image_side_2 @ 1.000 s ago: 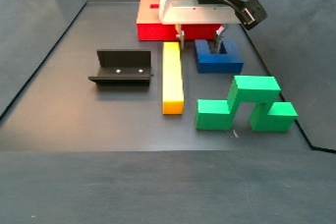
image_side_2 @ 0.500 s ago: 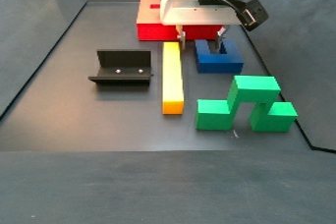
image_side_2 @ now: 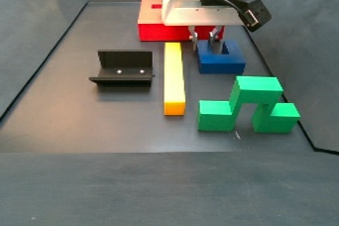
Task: Pick up the blue object. Move up. Place the blue object on the fixture. Regrasp the blue object. Move to above the board. Insert the blue object.
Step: Pick up the blue object.
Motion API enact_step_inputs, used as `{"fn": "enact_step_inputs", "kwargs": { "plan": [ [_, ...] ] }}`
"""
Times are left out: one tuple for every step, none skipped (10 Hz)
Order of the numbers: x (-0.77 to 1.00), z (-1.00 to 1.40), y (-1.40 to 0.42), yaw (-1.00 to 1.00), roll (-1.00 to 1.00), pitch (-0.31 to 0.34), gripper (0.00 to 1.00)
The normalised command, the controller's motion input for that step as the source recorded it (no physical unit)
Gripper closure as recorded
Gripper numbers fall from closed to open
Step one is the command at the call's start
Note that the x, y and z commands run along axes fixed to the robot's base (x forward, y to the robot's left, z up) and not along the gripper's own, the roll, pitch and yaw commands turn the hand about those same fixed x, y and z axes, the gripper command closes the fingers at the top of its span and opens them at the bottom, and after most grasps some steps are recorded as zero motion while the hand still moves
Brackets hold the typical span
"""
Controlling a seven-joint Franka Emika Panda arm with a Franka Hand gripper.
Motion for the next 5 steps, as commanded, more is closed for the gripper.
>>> {"fn": "enact_step_inputs", "kwargs": {
  "plan": [
    [0.00,0.00,0.00,0.00,0.00,0.000,1.00],
    [0.00,0.00,0.00,0.00,0.00,0.000,1.00],
    [0.00,0.00,0.00,0.00,0.00,0.000,1.00],
    [0.00,0.00,0.00,0.00,0.00,0.000,1.00],
    [0.00,0.00,0.00,0.00,0.00,0.000,1.00]
  ]
}}
